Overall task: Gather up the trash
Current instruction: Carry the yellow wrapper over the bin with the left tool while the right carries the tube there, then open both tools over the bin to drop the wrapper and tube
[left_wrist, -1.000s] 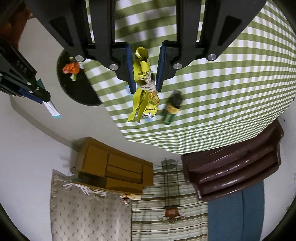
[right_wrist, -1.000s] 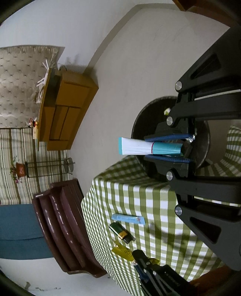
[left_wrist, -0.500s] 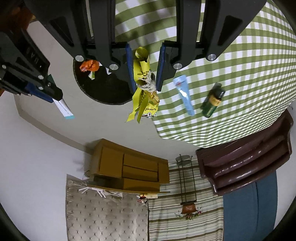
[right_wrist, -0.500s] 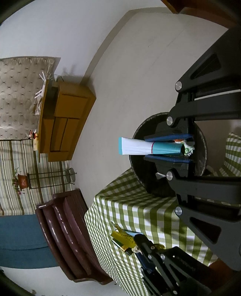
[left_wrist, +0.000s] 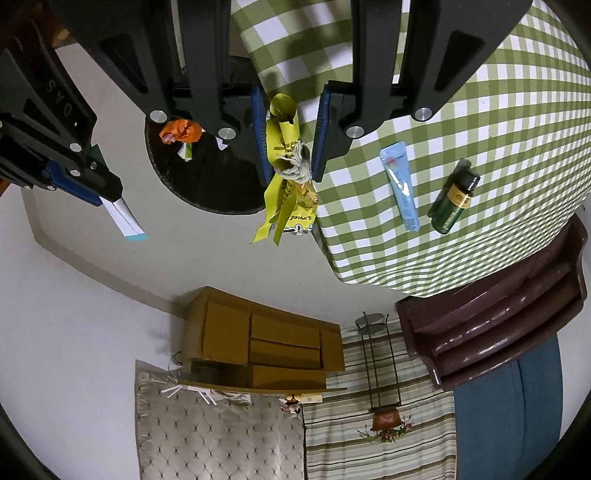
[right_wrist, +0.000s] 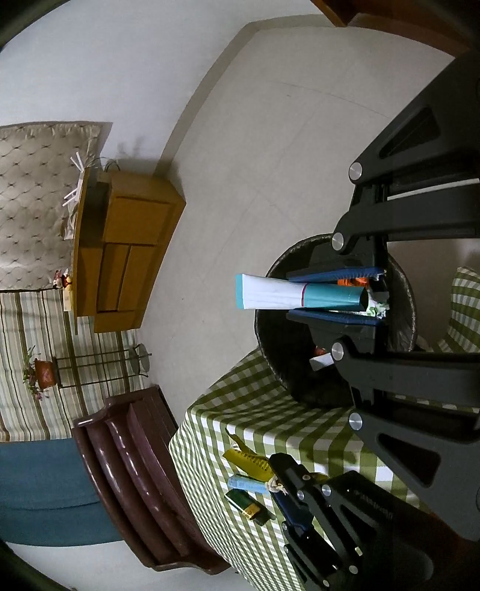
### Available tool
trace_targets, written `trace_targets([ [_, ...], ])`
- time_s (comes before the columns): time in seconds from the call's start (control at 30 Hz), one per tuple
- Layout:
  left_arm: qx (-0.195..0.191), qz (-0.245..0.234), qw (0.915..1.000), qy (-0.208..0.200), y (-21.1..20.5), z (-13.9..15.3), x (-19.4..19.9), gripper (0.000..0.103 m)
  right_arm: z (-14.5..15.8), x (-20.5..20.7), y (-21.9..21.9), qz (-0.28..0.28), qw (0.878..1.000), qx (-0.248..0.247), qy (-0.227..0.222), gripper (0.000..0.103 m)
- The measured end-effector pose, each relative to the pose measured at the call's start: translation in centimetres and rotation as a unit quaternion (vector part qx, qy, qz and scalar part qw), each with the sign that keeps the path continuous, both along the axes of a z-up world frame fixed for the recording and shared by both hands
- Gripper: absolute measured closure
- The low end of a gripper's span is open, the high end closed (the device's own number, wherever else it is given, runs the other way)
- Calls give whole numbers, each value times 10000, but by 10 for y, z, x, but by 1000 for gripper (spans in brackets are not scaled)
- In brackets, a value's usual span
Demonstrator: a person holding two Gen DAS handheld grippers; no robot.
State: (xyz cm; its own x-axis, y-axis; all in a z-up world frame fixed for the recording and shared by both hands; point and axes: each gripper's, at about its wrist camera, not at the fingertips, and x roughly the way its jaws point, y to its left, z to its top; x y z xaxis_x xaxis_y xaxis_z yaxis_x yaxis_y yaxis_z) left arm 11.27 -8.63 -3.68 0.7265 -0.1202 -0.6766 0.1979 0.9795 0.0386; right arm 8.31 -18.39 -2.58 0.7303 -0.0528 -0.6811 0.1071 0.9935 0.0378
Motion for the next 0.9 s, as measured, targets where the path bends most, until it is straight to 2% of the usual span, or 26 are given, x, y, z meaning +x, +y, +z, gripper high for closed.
trace_targets([
  [0.9, 186, -123, 9994, 269, -23, -7, 21, 79, -10, 18, -7, -44, 9999, 131, 47, 86],
])
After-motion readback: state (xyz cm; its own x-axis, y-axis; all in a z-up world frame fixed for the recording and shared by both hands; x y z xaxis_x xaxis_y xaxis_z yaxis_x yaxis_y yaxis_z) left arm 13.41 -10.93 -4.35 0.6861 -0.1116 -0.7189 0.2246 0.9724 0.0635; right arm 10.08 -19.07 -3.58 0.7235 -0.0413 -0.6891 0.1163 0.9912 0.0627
